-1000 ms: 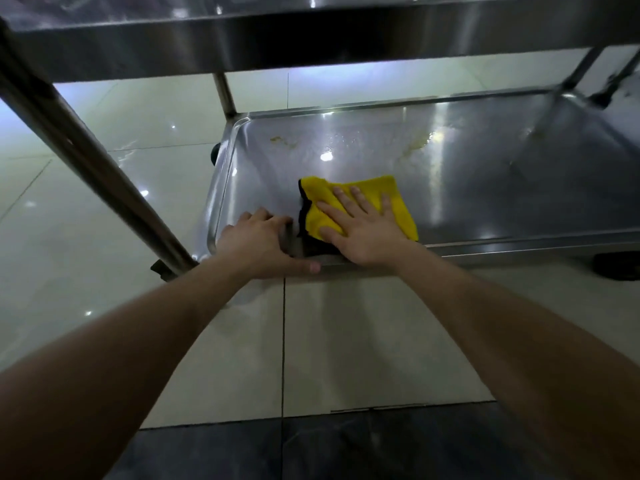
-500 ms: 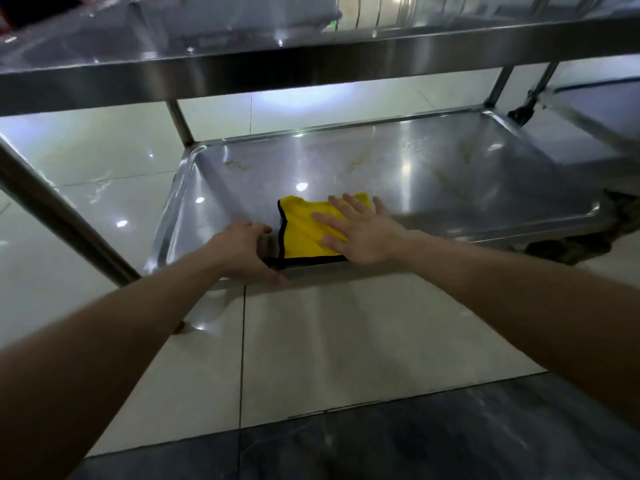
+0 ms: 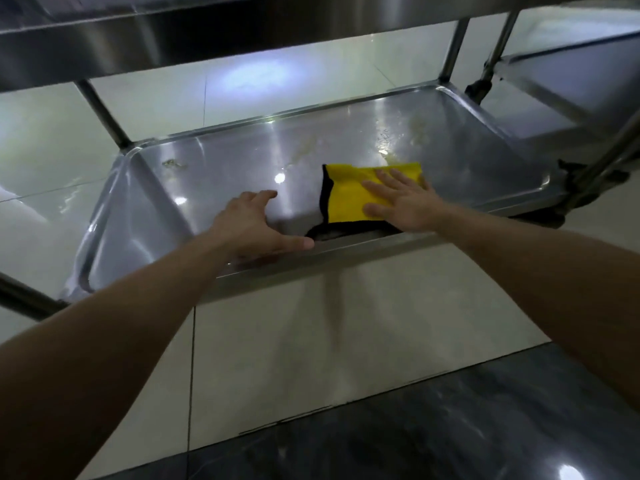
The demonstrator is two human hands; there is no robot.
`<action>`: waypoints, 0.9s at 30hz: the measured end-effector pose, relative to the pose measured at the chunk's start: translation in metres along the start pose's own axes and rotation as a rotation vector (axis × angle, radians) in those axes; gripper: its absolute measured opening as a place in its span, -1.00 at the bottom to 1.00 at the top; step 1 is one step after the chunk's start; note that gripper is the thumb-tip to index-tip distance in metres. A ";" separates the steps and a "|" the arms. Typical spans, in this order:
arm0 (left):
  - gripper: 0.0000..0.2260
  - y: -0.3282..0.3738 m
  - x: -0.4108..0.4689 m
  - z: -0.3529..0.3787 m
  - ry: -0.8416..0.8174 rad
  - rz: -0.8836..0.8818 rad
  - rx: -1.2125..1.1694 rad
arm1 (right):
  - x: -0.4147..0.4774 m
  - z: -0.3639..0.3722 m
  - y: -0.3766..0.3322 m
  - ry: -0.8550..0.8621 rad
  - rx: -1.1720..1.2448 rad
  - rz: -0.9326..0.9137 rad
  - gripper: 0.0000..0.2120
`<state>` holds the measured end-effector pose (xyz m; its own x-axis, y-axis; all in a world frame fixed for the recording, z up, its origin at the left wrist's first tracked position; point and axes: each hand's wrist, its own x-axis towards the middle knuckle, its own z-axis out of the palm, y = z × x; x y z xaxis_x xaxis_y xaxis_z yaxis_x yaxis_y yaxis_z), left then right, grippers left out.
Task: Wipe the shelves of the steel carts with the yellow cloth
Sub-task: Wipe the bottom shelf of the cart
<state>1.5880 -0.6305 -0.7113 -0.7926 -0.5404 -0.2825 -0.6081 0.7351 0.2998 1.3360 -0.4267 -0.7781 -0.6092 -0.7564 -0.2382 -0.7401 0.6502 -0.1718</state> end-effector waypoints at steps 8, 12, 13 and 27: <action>0.43 -0.010 0.008 0.012 -0.032 0.039 0.140 | 0.012 0.010 -0.003 0.078 0.022 0.188 0.00; 0.40 -0.014 0.006 0.012 -0.032 0.042 0.162 | 0.013 0.030 -0.066 0.116 -0.021 0.055 0.00; 0.38 -0.016 0.005 0.012 -0.032 0.041 0.170 | 0.013 0.035 -0.084 0.111 -0.032 0.023 -0.02; 0.43 -0.058 -0.006 0.006 -0.034 0.006 0.142 | 0.064 0.010 -0.041 0.122 -0.043 0.080 -0.16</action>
<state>1.6288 -0.6674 -0.7323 -0.7930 -0.5232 -0.3119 -0.5885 0.7904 0.1702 1.3303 -0.5009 -0.7959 -0.6948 -0.7072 -0.1313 -0.6978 0.7070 -0.1150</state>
